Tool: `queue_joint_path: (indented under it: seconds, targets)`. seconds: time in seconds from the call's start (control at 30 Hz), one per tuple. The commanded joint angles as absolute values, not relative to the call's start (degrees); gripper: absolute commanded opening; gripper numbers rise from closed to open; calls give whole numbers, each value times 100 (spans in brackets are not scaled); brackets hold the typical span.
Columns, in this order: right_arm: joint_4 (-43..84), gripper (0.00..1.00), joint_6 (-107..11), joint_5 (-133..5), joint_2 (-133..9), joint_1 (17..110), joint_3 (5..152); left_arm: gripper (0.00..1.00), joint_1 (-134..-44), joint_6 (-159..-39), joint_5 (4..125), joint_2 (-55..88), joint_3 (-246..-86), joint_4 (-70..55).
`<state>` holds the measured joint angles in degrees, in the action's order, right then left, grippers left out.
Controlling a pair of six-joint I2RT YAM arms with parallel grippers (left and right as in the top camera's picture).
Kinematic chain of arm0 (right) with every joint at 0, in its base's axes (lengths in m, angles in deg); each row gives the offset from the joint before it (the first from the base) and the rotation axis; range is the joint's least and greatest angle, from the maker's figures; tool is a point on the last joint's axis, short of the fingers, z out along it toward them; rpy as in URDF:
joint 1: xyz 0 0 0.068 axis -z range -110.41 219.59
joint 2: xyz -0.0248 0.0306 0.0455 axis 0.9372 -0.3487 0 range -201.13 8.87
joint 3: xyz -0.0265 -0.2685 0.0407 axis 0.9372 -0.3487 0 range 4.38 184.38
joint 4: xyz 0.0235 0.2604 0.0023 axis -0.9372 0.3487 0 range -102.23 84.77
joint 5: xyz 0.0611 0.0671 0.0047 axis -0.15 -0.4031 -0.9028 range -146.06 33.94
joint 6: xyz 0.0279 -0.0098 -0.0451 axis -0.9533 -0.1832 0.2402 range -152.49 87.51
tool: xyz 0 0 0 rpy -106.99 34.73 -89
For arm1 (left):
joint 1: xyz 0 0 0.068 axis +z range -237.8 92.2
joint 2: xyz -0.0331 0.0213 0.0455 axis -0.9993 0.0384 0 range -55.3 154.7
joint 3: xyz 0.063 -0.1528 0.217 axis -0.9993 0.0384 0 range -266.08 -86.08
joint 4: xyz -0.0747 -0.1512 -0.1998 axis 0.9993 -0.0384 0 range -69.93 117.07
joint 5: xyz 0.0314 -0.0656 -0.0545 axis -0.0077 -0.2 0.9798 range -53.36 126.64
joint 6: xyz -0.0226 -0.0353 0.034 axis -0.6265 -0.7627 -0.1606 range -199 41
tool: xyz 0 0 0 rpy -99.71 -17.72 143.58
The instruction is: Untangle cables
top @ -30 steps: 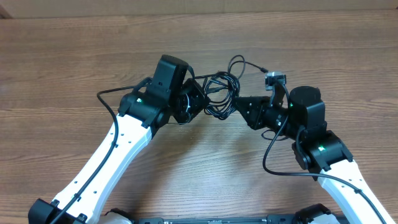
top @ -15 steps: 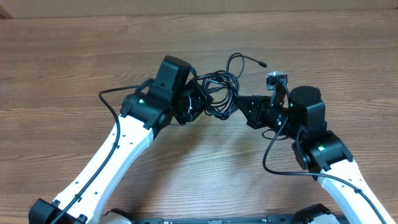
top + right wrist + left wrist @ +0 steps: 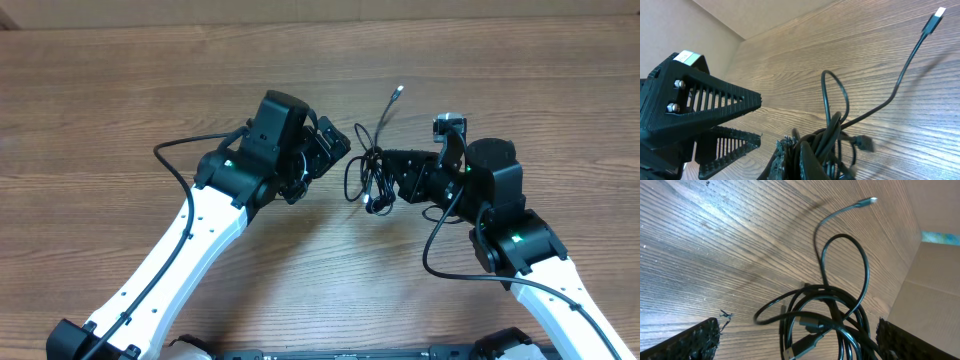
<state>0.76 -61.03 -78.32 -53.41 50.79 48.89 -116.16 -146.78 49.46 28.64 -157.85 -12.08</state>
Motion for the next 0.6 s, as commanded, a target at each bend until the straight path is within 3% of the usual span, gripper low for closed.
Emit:
queue_joint_path:
  seconds: [0.0,0.33,0.57]
  targets:
    - [4,4,-6133,-7755,-5319,5059,4983,100,-11557,-14421,5009,2794,-15898,-1184]
    - [-562,4,-6181,-8046,-5319,5059,4983,100,-11568,-13448,5658,2794,-15898,-1193]
    - [-962,4,-6402,-8188,-5319,5059,4983,100,-11565,-13586,6130,2794,-15898,-1151]
